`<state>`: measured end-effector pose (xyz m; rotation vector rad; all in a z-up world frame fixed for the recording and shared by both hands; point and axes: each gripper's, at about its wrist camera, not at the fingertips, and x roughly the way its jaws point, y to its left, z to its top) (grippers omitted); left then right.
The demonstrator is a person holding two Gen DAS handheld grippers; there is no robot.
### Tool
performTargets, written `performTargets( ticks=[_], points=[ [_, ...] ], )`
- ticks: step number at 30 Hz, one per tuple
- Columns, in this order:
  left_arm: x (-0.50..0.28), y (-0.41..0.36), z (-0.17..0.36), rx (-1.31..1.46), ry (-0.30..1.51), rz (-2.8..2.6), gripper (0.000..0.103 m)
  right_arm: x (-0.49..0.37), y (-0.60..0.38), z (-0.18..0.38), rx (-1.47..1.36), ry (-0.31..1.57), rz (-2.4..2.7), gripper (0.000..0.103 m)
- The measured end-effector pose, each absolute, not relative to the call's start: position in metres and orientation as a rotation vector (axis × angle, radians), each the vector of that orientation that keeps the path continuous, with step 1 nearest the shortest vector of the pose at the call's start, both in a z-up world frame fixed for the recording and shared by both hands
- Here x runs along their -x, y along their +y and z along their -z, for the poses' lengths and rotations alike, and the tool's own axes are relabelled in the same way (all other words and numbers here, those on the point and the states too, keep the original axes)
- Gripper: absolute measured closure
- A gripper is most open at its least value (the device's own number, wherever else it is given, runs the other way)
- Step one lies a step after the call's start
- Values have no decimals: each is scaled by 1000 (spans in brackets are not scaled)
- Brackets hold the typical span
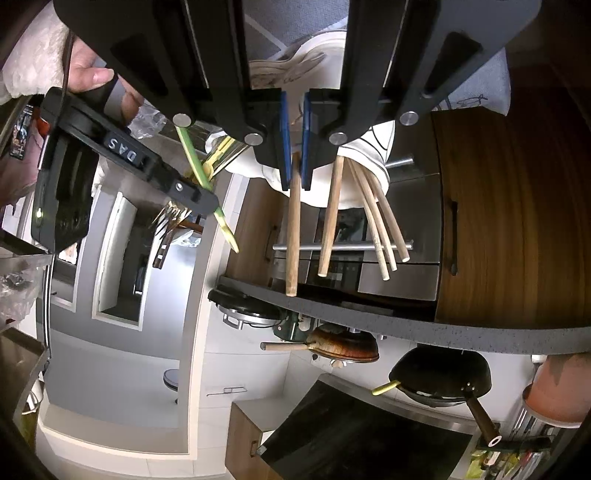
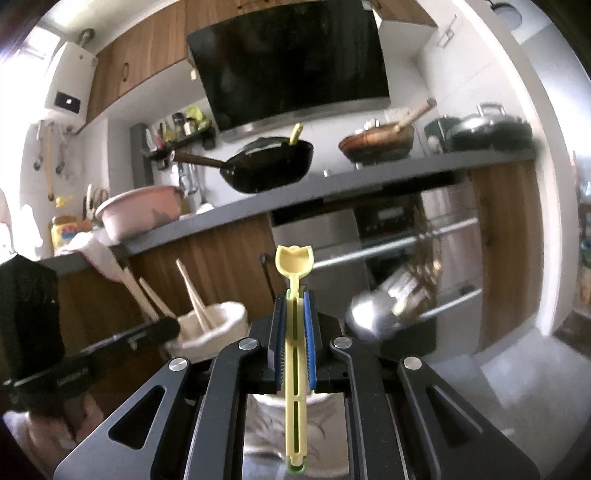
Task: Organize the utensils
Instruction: 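Open left tool releasing chopstick while right tool carries spatula over smaller pot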
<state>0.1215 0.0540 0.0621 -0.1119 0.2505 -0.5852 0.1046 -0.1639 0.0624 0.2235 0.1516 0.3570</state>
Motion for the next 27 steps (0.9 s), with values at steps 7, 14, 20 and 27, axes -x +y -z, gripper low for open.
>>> performTargets(
  ticks=[7,14,20,27],
  points=[
    [-114,64,-65,142,246,582,49,-116,-130,-72,-142,111,-332,92],
    [-107,83,-69,224,231,610,41,-134,-121,-61,-79,130,-277,92],
    [-106,80,-69,224,235,623,41,-131,-128,-58,-94,135,-273,92],
    [-103,69,-67,189,238,644,41,-141,-118,-66,-77,104,-266,92]
  ],
)
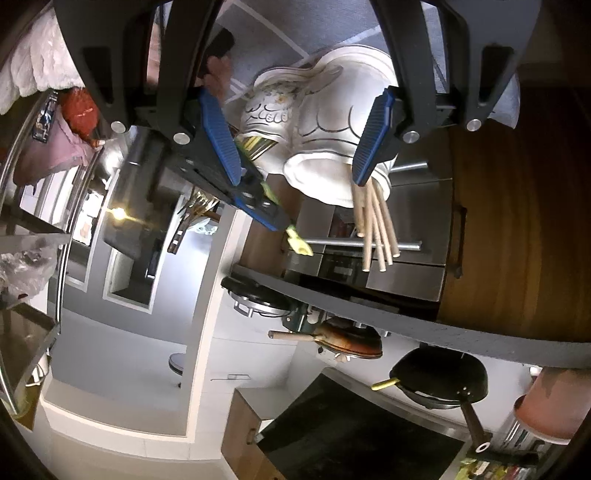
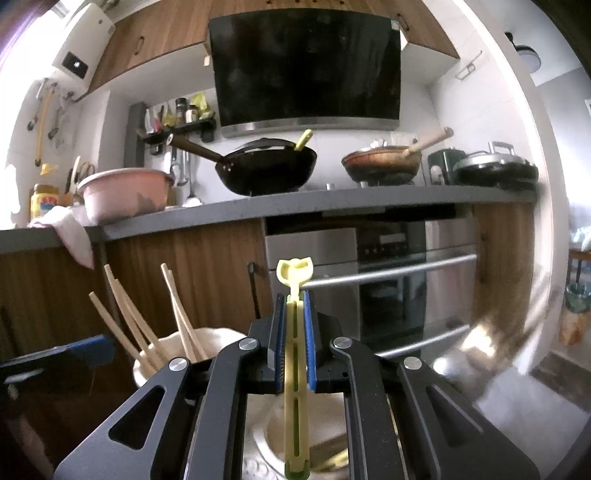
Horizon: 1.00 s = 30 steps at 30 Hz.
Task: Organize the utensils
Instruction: 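Open left tool releasing chopstick while right tool carries spatula over smaller pot, then lower the yellow spatula into the smaller pot with the right tool and open it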
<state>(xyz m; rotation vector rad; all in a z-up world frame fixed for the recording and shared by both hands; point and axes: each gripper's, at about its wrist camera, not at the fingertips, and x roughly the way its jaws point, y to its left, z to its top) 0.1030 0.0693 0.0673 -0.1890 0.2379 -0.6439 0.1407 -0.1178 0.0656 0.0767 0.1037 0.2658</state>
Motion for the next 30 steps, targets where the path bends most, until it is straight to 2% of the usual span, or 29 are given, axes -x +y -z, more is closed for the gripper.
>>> performTargets(
  ticks=[13,23,30],
  points=[
    [-105,71,-66,194,247,644,41,-118,-136,-51,-89,166,-281,92],
    [-99,72,-64,185,253,644,41,-113,-176,-68,-409,207,-471,92],
    [-97,83,-67,211,236,653,41,-119,-164,-89,-450,180,-517,92]
  ],
)
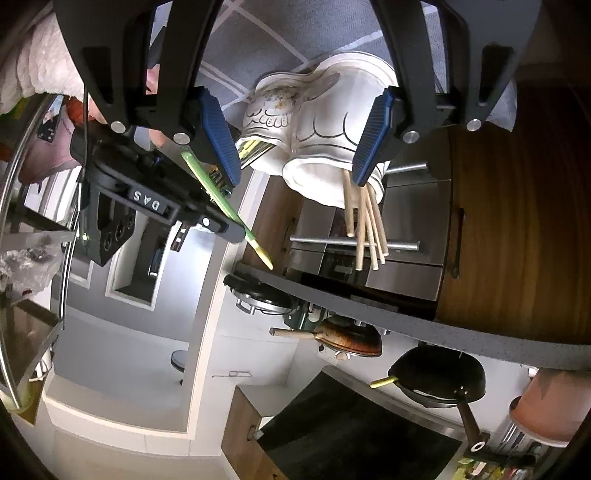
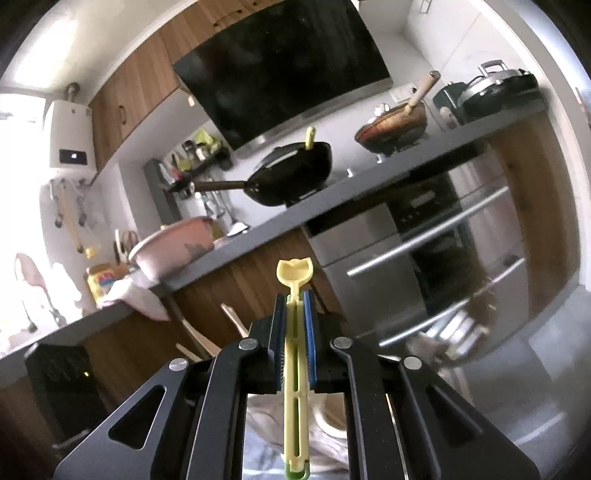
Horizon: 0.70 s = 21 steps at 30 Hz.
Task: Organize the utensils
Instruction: 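Lower the yellow spatula into the smaller pot with the right tool and open it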
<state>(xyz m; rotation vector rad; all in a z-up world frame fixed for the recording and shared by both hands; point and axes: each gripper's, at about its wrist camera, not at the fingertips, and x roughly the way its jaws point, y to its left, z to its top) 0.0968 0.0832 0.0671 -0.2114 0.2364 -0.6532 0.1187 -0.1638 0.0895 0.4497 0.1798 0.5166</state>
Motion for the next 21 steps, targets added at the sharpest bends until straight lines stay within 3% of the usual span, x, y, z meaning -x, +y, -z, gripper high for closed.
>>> performTargets(
  ticks=[10,21],
  points=[
    [-97,89,-66,229,235,656,41,-153,-129,-83,-259,182,-369,92],
    [-90,51,-70,167,287,792,42,-130,-159,-86,-412,200,-527,92]
  ],
)
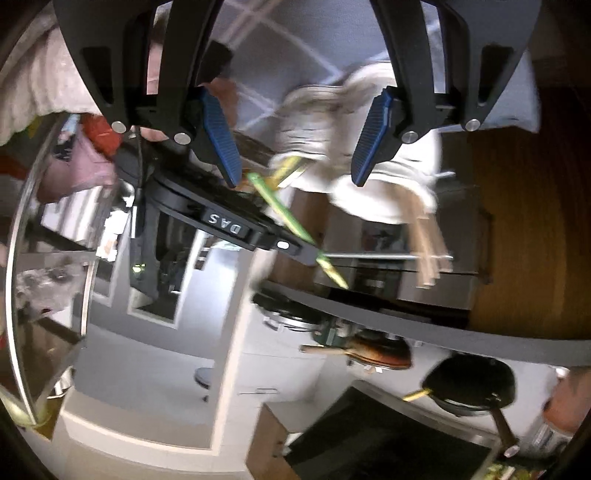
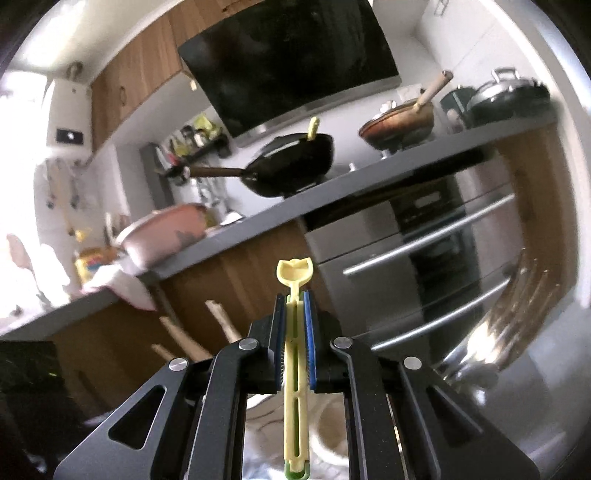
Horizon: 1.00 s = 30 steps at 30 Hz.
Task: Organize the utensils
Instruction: 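Lower the yellow spatula into the smaller pot with the right tool and open it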
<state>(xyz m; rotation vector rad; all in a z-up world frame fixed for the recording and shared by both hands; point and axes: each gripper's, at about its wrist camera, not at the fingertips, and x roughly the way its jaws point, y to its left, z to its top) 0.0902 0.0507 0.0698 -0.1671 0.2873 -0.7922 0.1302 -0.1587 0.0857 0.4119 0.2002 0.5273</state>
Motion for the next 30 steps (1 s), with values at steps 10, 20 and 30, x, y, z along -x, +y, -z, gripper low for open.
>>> performTargets(
  ticks=[10,20,30],
  points=[
    [-99,16,-71,295,397,970,60,-108,-185,-88,-559,196,-677,92],
    [-104,-4,-62,321,465,999,67,-108,-188,-82,-583,211,-711,92],
    [-105,1,-61,280,455,937,88,-106,-189,-81,-580,206,-708,92]
  ],
)
